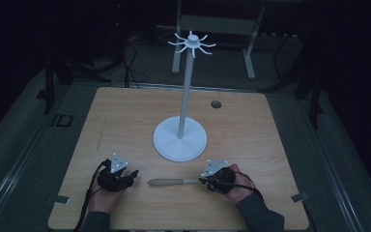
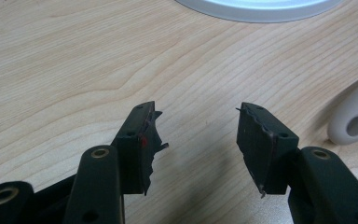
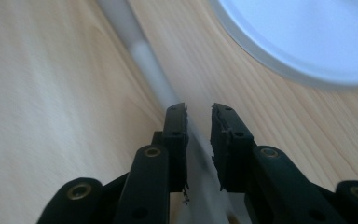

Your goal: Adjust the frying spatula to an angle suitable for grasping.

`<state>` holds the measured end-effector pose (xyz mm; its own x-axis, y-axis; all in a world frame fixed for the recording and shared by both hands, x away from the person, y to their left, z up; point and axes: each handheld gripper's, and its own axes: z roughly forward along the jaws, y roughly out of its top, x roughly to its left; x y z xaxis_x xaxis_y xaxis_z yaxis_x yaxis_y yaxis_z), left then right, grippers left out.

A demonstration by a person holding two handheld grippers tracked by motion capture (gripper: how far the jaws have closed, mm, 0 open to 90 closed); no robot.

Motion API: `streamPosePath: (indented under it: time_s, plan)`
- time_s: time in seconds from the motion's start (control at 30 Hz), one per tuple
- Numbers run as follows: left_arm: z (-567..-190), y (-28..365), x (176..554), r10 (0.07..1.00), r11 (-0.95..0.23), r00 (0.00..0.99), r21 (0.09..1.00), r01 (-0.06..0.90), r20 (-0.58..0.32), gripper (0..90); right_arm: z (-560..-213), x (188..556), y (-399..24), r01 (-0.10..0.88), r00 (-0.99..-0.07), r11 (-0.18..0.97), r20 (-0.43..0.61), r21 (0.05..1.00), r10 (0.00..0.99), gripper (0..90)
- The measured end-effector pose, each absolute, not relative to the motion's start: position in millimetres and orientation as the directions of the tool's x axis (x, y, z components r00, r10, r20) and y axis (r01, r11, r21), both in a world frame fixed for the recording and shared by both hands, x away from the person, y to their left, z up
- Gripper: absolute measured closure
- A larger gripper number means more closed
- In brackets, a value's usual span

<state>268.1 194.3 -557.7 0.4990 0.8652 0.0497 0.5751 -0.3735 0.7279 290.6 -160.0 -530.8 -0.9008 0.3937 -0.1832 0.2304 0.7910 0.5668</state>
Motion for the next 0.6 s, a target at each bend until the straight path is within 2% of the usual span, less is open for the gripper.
streamPosePath:
  time_s: [0.3, 0.6]
  plan:
    - [-557, 195, 268, 0.865, -0.374, 0.498, 0.731, 0.571, 0.054, 47.5, -535, 293, -121, 0.147, -0.948, 0.823, -0.16, 0.549, 0.275, 70.5]
    - [-558, 194, 268, 0.865, -0.382, 0.498, 0.726, 0.571, 0.063, 47.3, -546, 302, -101, 0.119, -0.966, 0.841, -0.134, 0.527, 0.221, 68.5]
